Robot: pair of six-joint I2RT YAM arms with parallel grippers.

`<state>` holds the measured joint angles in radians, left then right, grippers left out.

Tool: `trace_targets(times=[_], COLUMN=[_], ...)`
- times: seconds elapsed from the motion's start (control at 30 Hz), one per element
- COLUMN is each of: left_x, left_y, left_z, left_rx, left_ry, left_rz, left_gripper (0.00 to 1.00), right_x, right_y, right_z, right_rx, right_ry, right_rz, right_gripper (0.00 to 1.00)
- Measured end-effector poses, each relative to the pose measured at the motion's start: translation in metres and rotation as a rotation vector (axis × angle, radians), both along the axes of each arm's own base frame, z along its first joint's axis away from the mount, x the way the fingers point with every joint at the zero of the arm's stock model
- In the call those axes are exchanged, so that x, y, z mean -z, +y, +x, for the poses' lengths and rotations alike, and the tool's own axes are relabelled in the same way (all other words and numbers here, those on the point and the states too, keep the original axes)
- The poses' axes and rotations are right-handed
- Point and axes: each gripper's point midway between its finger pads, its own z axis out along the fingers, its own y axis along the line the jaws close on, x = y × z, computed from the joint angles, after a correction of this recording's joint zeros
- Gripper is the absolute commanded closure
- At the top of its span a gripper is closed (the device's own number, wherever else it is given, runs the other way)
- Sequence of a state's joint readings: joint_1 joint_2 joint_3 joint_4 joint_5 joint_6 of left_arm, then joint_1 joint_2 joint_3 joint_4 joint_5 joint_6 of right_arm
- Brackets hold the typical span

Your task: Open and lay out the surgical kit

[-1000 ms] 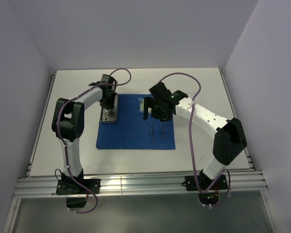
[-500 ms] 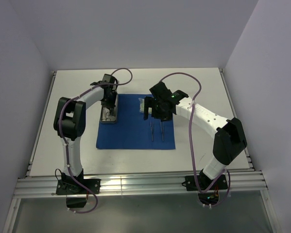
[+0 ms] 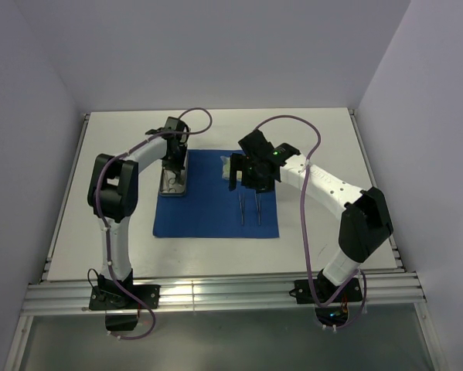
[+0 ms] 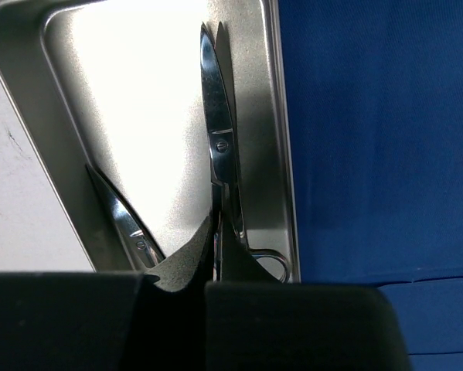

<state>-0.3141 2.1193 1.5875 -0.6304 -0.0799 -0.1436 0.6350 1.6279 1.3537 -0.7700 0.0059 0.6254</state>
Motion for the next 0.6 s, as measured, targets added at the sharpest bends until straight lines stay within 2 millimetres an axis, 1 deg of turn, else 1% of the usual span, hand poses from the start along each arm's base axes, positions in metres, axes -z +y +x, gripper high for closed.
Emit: trace_targets(times=[0.17, 0.4, 0.6], left_x=[-0.001, -0.005, -0.017], left_y=[0.0, 0.002, 0.004], left_z=[0.0, -0.008, -0.013], left_rx=[-0.007, -0.024, -0.027], left_ry=[0.005, 0.033, 0.032], left_rz=[-0.002, 0.0, 0.004], left_gripper=[1.0, 1.0, 1.0], right_x=[0.003, 0.005, -0.007], right_y=[0.002, 0.015, 0.031], right_z=[0.002, 0.012, 0.024], right_rx=[-0.001, -0.005, 0.005], right_ry=[0.004, -0.007, -0.038], right_rz=[0.002, 0.044, 0.113], right_gripper=[0.03, 0.03, 0.04])
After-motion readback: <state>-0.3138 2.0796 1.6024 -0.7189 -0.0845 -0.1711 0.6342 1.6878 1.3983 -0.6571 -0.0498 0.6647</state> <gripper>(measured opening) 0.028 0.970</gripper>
